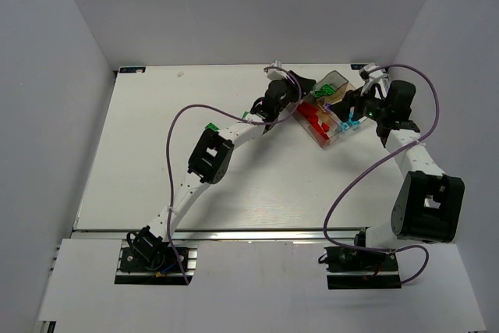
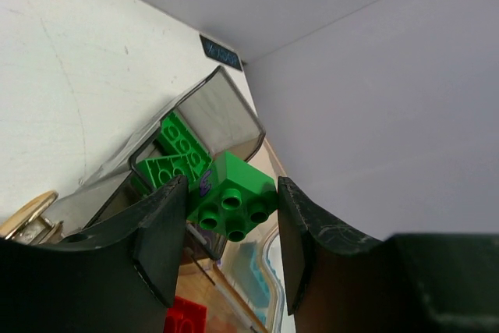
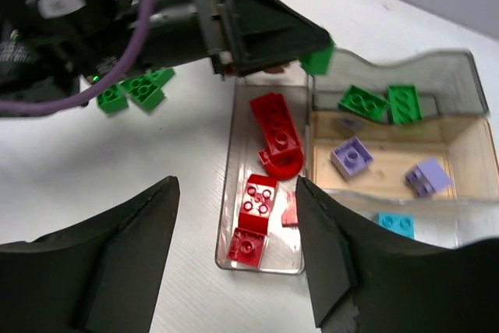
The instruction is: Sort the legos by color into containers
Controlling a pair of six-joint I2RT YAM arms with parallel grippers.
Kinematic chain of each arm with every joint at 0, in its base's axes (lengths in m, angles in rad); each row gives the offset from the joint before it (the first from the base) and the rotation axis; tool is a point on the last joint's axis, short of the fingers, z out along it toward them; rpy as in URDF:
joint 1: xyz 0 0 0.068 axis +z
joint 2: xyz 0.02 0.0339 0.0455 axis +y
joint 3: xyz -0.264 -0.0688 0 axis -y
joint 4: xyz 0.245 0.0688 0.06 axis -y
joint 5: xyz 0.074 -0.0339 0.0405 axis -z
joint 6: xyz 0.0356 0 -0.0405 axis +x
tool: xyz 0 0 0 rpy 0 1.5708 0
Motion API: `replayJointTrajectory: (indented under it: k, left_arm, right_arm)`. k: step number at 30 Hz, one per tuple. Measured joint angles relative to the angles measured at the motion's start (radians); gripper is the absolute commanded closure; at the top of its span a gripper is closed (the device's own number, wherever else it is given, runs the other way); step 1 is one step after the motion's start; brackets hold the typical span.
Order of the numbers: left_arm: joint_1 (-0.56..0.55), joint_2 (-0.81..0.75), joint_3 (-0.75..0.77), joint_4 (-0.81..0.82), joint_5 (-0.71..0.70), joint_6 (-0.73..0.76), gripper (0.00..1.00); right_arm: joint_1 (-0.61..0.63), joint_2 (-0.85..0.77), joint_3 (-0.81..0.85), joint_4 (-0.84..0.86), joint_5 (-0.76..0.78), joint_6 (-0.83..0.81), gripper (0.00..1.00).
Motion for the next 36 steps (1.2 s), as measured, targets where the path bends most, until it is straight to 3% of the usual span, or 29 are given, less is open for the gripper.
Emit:
replayJointTrajectory:
  k: [5, 10, 15, 19, 26, 36]
  left_arm:
    - [0.008, -0.074, -0.049, -0.095, 0.062, 0.002, 1.0]
    - [0.016, -0.294, -0.209, -0.142, 0.115, -0.042, 0.99]
    - [0.021, -0.492, -0.291, -0.15, 0.21, -0.148, 0.99]
    - [0.026, -0.604, -0.402, -0.128, 0.305, -0.22, 0.99]
    - [0.026, -0.687, -0.683, -0.103, 0.368, -0.257, 0.99]
    - [0.026, -0.7, -0.724, -0.111, 0.386, -0.257, 0.99]
  right_arm:
    - [0.0, 0.044, 0.0, 0.048, -0.135, -0.093, 0.31]
    - [0.0, 0.086, 0.005, 0.134, -0.205, -0.11, 0.3]
    - [0.0, 0.1, 0.006, 0.276, -0.259, -0.056, 0.24]
    - [0.009, 0.1, 0.002, 0.43, -0.269, 0.05, 0.24]
    - [0.047, 0.099, 0.001, 0.535, -0.232, 0.21, 0.24]
    - [0.124, 0.076, 0.034, 0.431, -0.219, 0.24, 0.22]
